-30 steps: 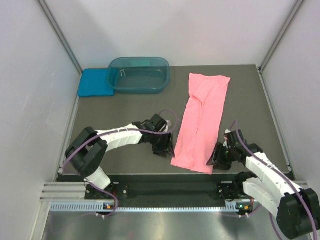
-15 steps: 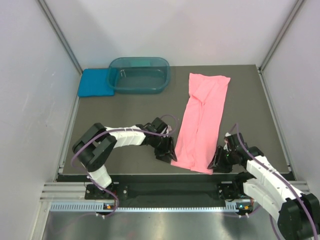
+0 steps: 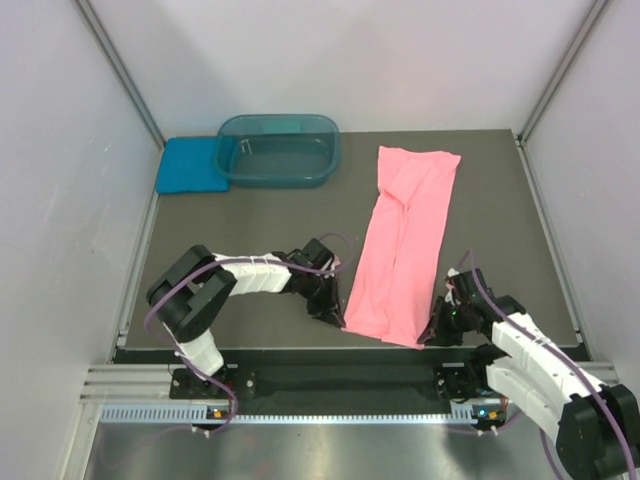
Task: Fold and stack the t-shirts
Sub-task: Fold the tshirt
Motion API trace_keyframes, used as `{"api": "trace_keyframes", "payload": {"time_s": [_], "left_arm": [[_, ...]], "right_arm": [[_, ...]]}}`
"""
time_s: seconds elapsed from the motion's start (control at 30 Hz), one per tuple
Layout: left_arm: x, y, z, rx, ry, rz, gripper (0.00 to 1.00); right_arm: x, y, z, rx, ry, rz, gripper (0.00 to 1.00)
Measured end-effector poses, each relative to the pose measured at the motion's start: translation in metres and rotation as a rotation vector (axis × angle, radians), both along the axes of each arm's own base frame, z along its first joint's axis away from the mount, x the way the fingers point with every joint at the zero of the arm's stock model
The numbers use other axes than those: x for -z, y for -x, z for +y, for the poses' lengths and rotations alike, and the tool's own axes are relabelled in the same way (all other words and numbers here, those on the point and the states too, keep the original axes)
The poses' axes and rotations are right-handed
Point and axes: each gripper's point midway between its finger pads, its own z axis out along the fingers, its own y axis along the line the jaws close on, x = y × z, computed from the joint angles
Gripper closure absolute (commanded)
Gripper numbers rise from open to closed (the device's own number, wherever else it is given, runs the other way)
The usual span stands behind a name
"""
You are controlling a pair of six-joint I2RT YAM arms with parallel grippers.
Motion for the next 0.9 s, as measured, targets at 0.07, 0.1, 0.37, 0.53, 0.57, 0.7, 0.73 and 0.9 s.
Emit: {"api": "trace_keyframes", "payload": {"time_s": [0.07, 0.1, 0.37, 0.53, 0.57, 0.7, 0.73, 0.9], "left_arm": [[0.000, 0.000, 0.003, -0.006, -0.004, -0.012, 1.00], [0.000, 0.001, 0.005, -0.009, -0.008, -0.021, 1.00], [-0.002, 0.014, 0.027, -0.024, -0.041, -0.048, 1.00], [-0.006, 0.020, 0.030, -0.018, -0.041, -0.047, 1.00], [-0.006, 0.020, 0.030, -0.018, -0.041, -0.046, 1.00], [-0.016, 0.018, 0.029, -0.017, -0.054, -0.038, 1.00], [-0.022, 0.014, 0.025, -0.017, -0.046, -0.047, 1.00], [-0.073, -0.036, -0.007, -0.034, 0.039, -0.151, 1.00]], "right_arm": [[0.000, 0.000, 0.000, 0.004, -0.004, 0.001, 1.00], [-0.001, 0.000, 0.001, 0.003, -0.007, -0.006, 1.00], [0.000, 0.011, 0.006, -0.028, -0.052, -0.031, 1.00], [0.005, 0.022, 0.007, -0.036, -0.071, -0.002, 1.00], [0.005, 0.022, 0.008, -0.037, -0.074, -0.002, 1.00], [-0.002, 0.019, 0.008, -0.036, -0.071, -0.012, 1.00], [-0.007, 0.015, 0.008, -0.035, -0.063, -0.019, 1.00], [-0.040, -0.022, 0.009, -0.025, -0.018, -0.086, 1.00]]}}
